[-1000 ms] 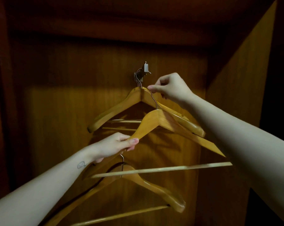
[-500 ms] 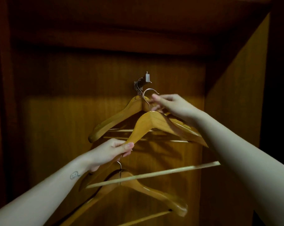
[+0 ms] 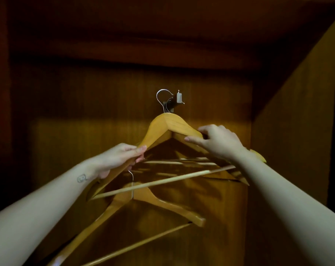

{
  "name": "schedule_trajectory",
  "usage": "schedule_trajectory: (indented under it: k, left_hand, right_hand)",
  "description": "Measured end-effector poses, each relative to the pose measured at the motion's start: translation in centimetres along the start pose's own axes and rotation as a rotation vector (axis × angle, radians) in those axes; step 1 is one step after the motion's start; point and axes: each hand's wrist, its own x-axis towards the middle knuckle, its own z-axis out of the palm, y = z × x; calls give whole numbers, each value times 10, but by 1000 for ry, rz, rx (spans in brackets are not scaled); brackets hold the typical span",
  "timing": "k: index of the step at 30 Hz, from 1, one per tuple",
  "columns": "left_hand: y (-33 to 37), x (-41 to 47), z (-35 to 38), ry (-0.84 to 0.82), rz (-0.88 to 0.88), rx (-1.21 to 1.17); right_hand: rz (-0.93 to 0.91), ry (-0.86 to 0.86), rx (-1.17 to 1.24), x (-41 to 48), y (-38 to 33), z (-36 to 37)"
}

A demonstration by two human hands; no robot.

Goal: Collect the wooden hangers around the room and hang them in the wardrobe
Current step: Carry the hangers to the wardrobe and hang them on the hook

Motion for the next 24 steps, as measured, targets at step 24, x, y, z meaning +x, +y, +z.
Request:
schedule_trajectory:
  k: [24]
  left_hand:
    - [-7,31,7,29,-13,15]
  right_hand:
    - [2,52,44,3,37,25]
